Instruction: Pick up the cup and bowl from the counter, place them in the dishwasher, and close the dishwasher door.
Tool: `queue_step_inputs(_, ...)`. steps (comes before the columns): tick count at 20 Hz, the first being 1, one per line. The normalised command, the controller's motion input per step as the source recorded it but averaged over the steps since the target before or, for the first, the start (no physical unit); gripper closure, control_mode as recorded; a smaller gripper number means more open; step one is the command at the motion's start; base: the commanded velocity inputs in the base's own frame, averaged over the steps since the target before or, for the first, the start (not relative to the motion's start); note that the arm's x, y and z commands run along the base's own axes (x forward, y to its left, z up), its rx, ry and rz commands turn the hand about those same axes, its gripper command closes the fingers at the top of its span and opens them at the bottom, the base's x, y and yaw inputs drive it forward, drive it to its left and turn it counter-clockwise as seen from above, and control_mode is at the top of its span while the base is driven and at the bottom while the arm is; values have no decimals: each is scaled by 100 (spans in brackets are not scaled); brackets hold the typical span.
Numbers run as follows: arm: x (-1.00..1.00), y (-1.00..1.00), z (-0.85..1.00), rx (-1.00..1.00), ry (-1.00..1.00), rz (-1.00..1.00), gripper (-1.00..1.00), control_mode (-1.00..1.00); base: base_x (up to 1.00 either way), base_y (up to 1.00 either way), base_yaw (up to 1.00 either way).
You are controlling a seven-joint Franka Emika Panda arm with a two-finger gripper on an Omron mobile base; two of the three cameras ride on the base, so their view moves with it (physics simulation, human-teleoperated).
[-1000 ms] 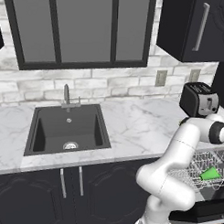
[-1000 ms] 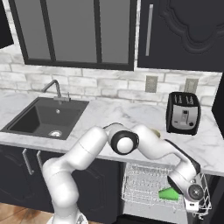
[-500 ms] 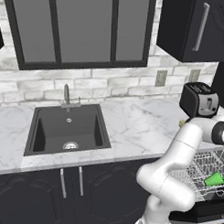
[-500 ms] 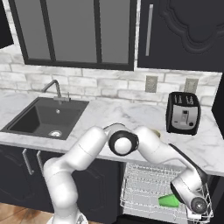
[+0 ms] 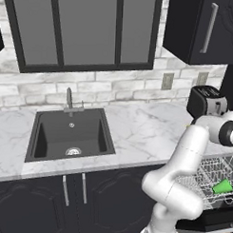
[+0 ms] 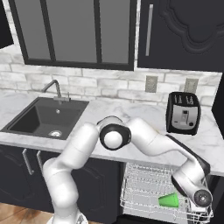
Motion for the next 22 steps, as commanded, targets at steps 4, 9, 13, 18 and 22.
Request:
queue_step_inputs(4, 0, 13, 42, -11, 0, 0, -100, -100, 0, 0, 0)
queue_step_inputs(9, 0, 21, 51, -4, 0, 0, -100, -100, 0, 0, 0)
queue_step_inputs(13, 0, 27, 58, 0, 0, 0, -100, -100, 0, 0, 0)
queue_step_inputs(18, 0, 32, 50, 1, 0, 0, -100, -100, 0, 0, 0)
queue_step_inputs(22, 7, 28, 50, 5, 0, 1, -100, -100, 0, 0, 0)
